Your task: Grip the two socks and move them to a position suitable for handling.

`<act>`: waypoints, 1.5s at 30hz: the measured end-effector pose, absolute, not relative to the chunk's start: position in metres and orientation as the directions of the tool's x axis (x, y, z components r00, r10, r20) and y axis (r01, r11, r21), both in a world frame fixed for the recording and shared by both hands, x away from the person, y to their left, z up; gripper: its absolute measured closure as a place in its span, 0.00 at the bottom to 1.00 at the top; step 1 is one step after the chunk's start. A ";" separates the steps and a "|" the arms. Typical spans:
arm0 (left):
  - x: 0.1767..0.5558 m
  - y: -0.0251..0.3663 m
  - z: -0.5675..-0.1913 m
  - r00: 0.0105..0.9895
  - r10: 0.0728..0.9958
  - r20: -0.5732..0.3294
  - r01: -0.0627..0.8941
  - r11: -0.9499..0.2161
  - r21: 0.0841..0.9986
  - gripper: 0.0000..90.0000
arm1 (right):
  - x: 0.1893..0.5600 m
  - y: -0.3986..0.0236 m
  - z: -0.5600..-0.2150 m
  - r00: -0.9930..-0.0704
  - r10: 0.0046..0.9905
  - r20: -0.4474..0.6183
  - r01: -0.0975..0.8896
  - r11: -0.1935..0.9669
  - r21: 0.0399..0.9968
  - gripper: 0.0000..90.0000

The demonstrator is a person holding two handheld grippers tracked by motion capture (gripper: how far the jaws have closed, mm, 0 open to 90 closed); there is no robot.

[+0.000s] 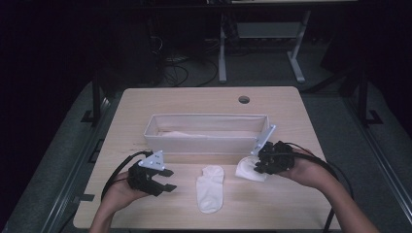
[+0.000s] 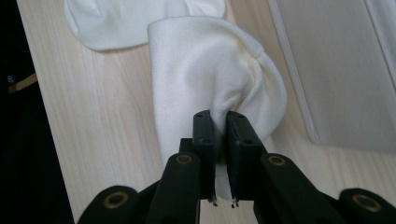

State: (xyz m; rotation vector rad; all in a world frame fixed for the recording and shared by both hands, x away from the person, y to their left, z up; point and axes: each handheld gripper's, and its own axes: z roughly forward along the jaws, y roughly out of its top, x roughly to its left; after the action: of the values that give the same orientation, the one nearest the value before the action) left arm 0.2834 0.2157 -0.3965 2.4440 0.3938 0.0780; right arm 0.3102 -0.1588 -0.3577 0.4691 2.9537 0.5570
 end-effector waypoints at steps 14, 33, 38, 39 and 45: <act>0.284 0.220 -0.395 0.950 0.310 -0.042 0.267 -0.734 0.624 0.51 | 0.319 -0.114 -0.360 -0.974 0.225 -0.033 0.199 0.912 0.359 0.92; 0.284 0.225 -0.393 0.946 0.322 -0.045 0.276 -0.722 0.635 0.50 | 0.335 -0.072 -0.379 -0.989 0.145 0.005 0.137 0.925 0.355 0.92; 0.284 0.227 -0.393 0.944 0.326 -0.045 0.280 -0.723 0.632 0.50 | 0.336 -0.063 -0.384 -0.992 0.126 0.016 0.123 0.927 0.354 0.92; 0.285 0.227 -0.393 0.944 0.326 -0.046 0.281 -0.723 0.631 0.50 | 0.337 -0.061 -0.384 -0.993 0.120 0.015 0.117 0.928 0.355 0.92; 0.284 0.228 -0.393 0.944 0.328 -0.047 0.282 -0.722 0.632 0.50 | 0.339 -0.055 -0.391 -0.994 0.109 0.020 0.110 0.933 0.343 0.92</act>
State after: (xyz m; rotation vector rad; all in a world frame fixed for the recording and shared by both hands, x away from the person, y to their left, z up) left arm 0.2844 0.2282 -0.3933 2.4198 0.4290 0.0893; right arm 0.3395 -0.0549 -0.3906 0.1748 3.0896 0.5483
